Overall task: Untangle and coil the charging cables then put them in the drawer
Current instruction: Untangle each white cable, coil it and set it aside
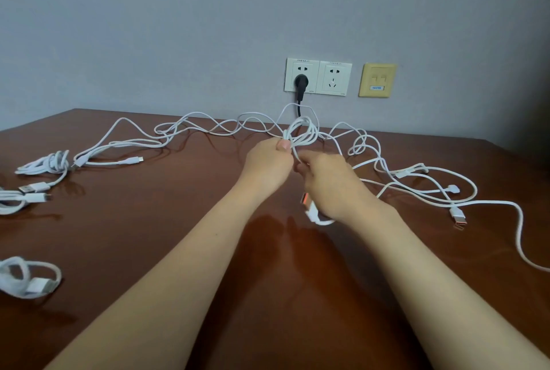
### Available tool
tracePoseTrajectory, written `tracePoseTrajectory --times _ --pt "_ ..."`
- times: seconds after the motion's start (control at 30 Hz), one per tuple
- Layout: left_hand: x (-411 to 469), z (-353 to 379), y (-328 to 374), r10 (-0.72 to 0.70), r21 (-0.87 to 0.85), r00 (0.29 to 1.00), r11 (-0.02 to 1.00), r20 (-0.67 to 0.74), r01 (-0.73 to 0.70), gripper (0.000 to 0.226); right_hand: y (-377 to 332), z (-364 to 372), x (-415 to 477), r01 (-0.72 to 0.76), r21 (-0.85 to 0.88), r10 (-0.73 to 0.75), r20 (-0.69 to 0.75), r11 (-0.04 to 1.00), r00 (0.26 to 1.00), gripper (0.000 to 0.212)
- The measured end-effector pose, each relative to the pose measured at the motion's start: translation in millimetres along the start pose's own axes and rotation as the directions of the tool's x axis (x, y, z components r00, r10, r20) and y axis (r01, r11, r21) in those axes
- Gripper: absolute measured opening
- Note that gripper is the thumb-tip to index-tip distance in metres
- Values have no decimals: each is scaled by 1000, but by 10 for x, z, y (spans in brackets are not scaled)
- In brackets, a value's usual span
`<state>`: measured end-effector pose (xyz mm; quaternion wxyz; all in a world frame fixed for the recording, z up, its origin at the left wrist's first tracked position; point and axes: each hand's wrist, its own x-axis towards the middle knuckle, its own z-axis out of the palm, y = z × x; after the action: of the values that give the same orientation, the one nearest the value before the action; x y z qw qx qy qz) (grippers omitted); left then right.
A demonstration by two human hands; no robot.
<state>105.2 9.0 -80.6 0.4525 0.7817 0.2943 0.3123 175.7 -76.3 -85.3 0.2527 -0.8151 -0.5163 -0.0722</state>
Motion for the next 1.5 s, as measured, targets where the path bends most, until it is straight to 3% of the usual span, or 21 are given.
tracePoseTrajectory --times 0.1,0.23,0.33,0.47,0.53,0.67,0.77,0.83,0.93,1.07,1.17,1.33,1.43,1.5 --pt "-63 18 28 39 214 999 976 -9 -36 30 -25 -60 -55 57 -172 -52 32 983 998 8" --pt "-99 18 -27 100 469 995 877 28 -102 22 -84 -117 -107 207 -446 -179 103 871 978 34" --pt "-127 9 -66 100 609 992 783 76 -126 7 -110 -182 -113 255 -468 -258 59 846 964 29" --pt "-159 -12 -10 106 696 969 679 224 -235 22 -57 -308 -114 228 -326 -258 -50 918 965 18" --pt "-164 -44 8 84 695 941 653 328 -301 21 -21 -352 -137 199 -239 -226 -89 950 970 23" --pt "-162 -64 -7 80 555 866 738 493 -384 20 131 -392 -130 56 31 -53 -83 998 995 33" --pt "-146 -25 -40 169 402 815 803 554 -440 15 266 -429 -117 -33 422 41 -10 906 999 21" --pt "-157 5 -41 252 275 802 848 542 -453 23 360 -431 -101 -64 606 56 33 793 998 19" --pt "-186 38 -10 363 151 805 865 469 -478 28 433 -406 -87 -82 727 104 15 682 994 25" --pt "-178 42 13 435 52 845 880 310 -472 30 388 -336 -119 -137 707 166 28 694 986 41" --pt "-149 35 15 403 70 899 905 171 -419 23 304 -246 -72 -185 743 198 72 643 978 38" --pt "-117 39 25 270 114 962 958 -40 -265 21 122 -123 -57 -236 565 143 204 791 968 33" --pt "-116 23 37 262 203 960 949 -96 -239 22 -15 -112 -58 -166 240 109 233 957 966 35" --pt "-124 31 38 262 275 962 933 -73 -233 16 -70 -152 -84 -82 1 80 203 997 976 35"
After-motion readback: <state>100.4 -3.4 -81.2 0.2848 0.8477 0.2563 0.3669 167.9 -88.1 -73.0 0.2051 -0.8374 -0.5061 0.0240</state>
